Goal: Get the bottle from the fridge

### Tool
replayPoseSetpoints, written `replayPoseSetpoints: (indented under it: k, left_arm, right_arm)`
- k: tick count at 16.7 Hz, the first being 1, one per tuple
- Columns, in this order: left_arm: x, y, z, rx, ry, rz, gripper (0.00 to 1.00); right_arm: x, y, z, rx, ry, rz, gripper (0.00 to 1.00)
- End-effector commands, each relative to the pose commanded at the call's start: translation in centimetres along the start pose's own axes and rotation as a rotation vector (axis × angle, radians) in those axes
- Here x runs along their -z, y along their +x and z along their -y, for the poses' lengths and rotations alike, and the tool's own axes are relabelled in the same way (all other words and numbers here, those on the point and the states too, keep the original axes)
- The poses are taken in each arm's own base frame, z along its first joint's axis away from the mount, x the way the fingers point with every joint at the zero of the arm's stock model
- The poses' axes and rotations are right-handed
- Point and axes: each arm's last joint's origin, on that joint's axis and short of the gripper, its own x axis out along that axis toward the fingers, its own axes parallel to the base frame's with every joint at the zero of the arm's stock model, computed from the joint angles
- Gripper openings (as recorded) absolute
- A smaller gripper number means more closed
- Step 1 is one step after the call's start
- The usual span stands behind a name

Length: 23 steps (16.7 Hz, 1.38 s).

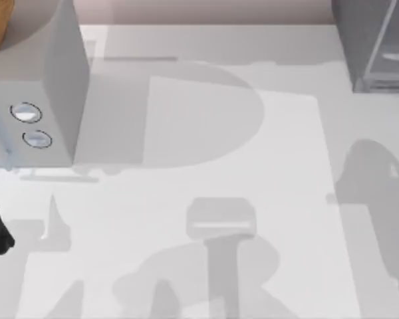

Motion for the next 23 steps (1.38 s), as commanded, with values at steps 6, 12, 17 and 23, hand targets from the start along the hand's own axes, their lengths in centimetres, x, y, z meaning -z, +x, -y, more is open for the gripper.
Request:
replayPoseSetpoints:
  k: [6,12,17,23]
  left_arm:
    - [0.0,0.0,0.0,0.0,0.0,0.0,1.0]
    - [0.0,0.0,0.0,0.0,0.0,0.0,1.0]
    - [0.0,0.0,0.0,0.0,0.0,0.0,1.0]
    - [0.0,0.0,0.0,0.0,0.0,0.0,1.0]
  right_arm:
    - [2.5,3.4,-10.8,0.007,-0.024,-0.093,0.0]
    - [9.2,-0.4,-22.5,0.019,-0.08,-0.106,0.0]
    - [13.6,-5.5,-27.6,0.03,-0.083,-0.085,0.0]
    - [14.5,-6.8,-28.4,0.033,-0.079,-0.081,0.0]
